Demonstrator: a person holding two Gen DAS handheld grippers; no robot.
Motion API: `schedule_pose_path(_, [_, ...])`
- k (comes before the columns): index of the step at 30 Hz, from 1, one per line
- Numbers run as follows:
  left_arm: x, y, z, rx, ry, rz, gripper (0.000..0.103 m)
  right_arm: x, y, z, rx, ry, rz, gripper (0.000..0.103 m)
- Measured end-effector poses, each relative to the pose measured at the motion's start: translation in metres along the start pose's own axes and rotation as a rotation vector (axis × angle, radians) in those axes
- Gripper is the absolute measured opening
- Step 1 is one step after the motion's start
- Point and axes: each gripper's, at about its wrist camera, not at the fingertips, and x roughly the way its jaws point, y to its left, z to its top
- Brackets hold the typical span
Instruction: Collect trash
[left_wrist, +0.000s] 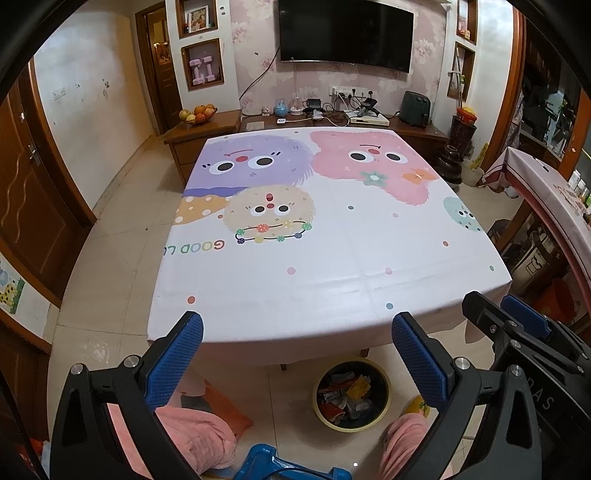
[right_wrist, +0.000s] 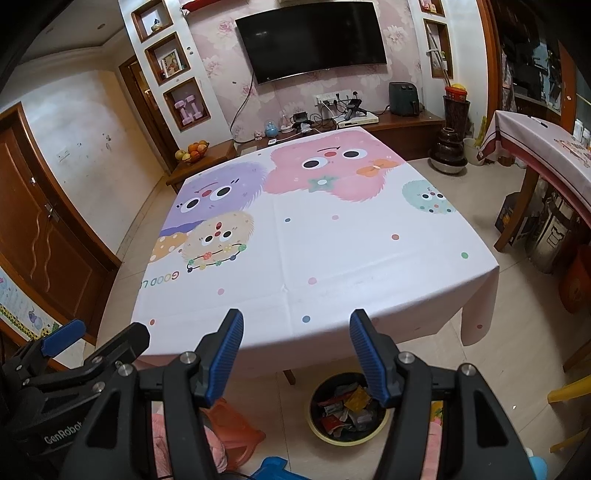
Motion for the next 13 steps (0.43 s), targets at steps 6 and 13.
schedule_pose_path(6, [0.0017,-0.0010,-0.0014,0.005,0.011,0.000,0.101,-0.0011,0.0010,-0.0006,0.003,0.004,-0.004,0.060])
schedule_pose_path(13, [0.0060,-0.0001,-0.0011,0.008,0.030,-0.007,0.101,-0.0031,0.0012,-0.0016,0.006,0.008,-0.005,0.060])
